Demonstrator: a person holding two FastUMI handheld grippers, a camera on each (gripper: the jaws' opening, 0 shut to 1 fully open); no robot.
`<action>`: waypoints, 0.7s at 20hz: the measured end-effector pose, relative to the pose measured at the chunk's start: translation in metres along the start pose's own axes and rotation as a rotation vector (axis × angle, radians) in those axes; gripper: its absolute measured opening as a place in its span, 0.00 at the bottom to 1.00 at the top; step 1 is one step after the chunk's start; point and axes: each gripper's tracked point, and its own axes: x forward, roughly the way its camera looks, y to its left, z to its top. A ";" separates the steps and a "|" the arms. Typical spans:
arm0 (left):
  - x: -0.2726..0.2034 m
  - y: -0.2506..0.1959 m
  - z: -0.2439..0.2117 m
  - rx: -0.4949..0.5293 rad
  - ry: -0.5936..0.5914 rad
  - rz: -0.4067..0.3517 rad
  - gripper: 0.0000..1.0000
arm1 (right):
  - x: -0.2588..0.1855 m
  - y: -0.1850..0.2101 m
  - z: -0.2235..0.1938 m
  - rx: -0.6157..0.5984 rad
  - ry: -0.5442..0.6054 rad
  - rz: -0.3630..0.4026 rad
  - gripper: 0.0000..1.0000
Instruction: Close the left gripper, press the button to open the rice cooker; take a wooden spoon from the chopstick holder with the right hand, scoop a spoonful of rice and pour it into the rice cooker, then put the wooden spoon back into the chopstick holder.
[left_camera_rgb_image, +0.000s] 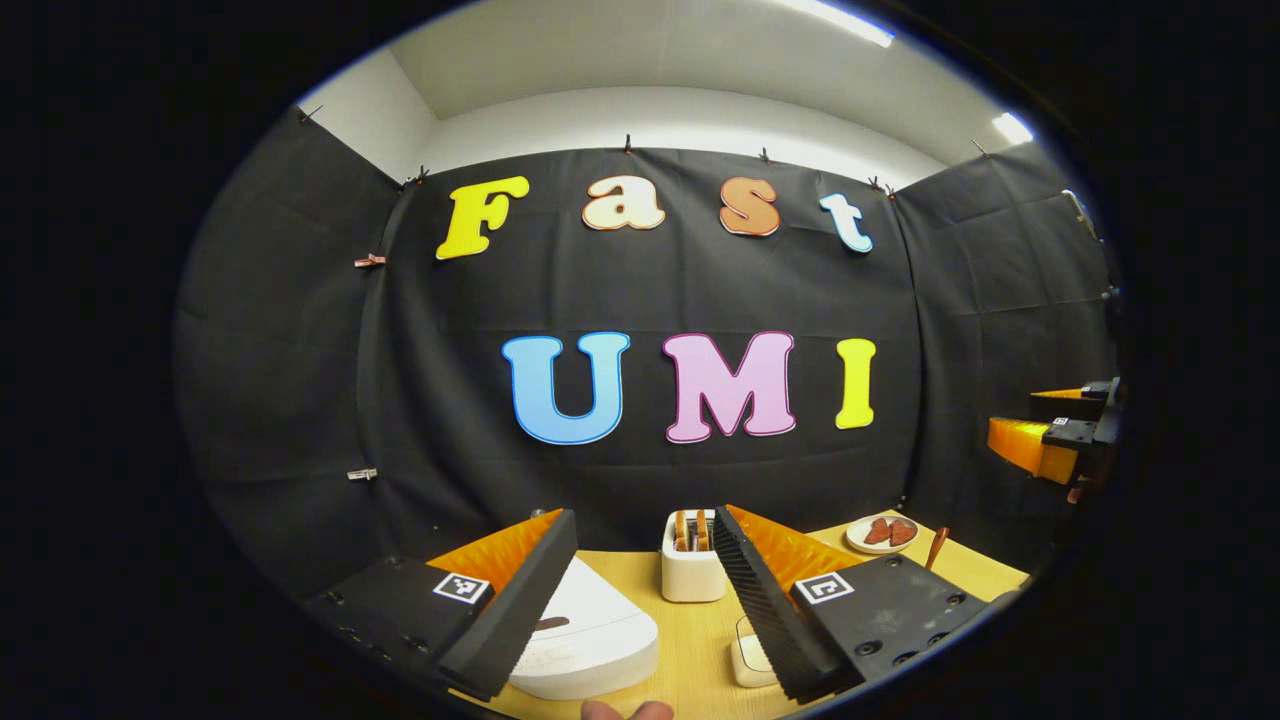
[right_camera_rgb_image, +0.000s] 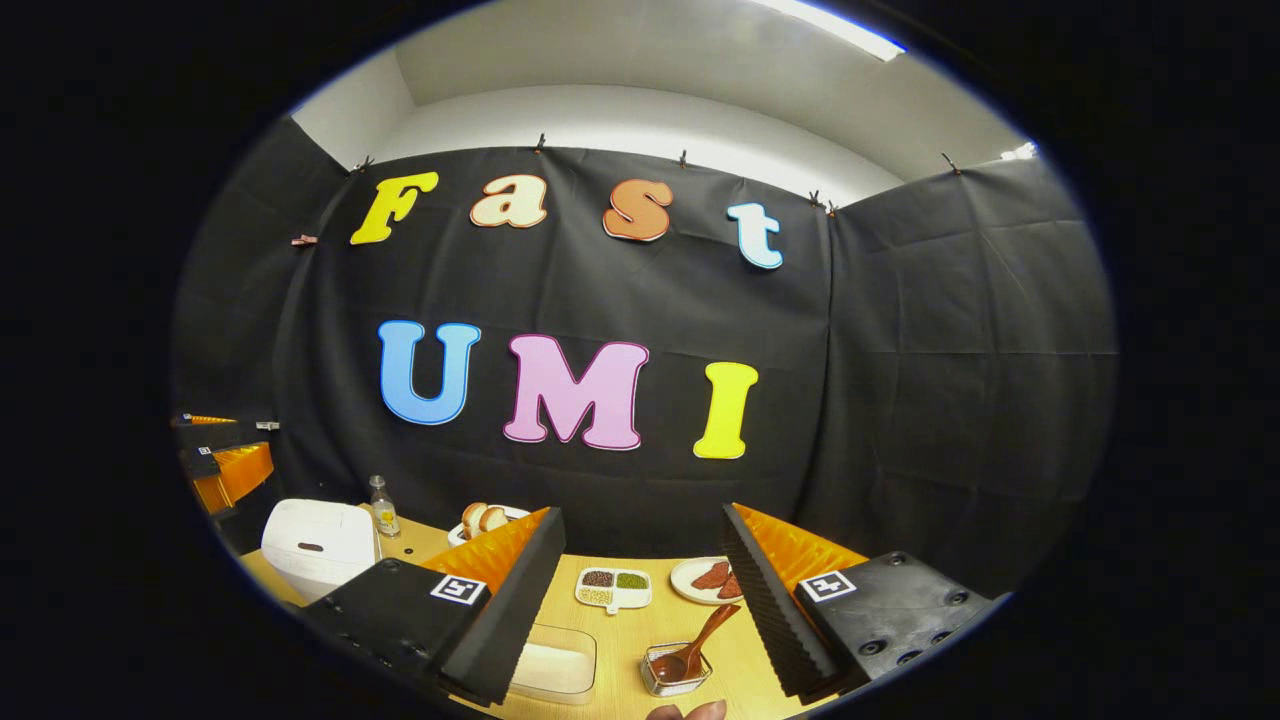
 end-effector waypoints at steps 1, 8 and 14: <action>0.000 0.000 0.000 0.001 0.000 0.000 0.95 | 0.000 0.000 0.000 -0.001 0.001 -0.001 0.98; 0.003 0.006 -0.001 -0.006 0.002 0.010 0.95 | 0.001 0.005 -0.003 -0.010 0.005 0.003 0.98; 0.005 0.010 -0.001 0.011 0.001 -0.010 0.95 | 0.007 0.017 -0.004 -0.018 -0.005 0.032 0.97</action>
